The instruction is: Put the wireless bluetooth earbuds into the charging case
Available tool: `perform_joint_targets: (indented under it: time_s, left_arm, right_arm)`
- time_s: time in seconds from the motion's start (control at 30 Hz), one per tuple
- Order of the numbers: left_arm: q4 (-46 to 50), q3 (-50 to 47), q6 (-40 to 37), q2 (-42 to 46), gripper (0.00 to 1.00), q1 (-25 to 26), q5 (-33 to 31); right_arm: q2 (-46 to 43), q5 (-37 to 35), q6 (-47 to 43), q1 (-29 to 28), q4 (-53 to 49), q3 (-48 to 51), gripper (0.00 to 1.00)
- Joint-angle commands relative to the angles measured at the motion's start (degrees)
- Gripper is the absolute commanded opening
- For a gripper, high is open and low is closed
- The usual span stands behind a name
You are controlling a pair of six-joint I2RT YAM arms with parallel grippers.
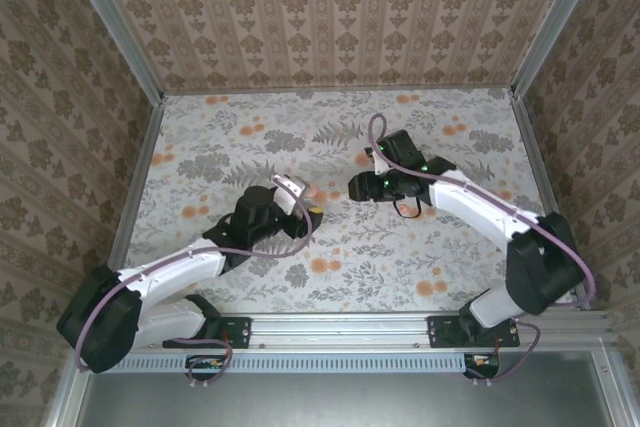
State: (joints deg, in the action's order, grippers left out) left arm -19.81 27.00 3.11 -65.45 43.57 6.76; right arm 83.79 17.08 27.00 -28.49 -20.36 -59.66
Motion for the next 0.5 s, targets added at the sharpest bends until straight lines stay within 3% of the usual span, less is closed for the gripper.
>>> perform_joint_targets:
  time_s: [0.0,0.13,0.47]
  left_arm:
    - [-8.70,-0.67,-5.20,0.56,0.78,1.42,2.73]
    - [-16.90,-3.05,-4.65,-0.63,0.77,2.85,1.82]
    - [-28.87,-3.95,-3.29,-4.18,0.77,4.68,-0.85]
  right_arm:
    - [-2.35,9.68,11.18,0.27,19.26,5.05,0.52]
    - [-6.47,12.15,19.06,0.19,33.49,11.62,0.50]
    - [-10.80,14.32,26.64,-0.90,43.02,17.58,0.50]
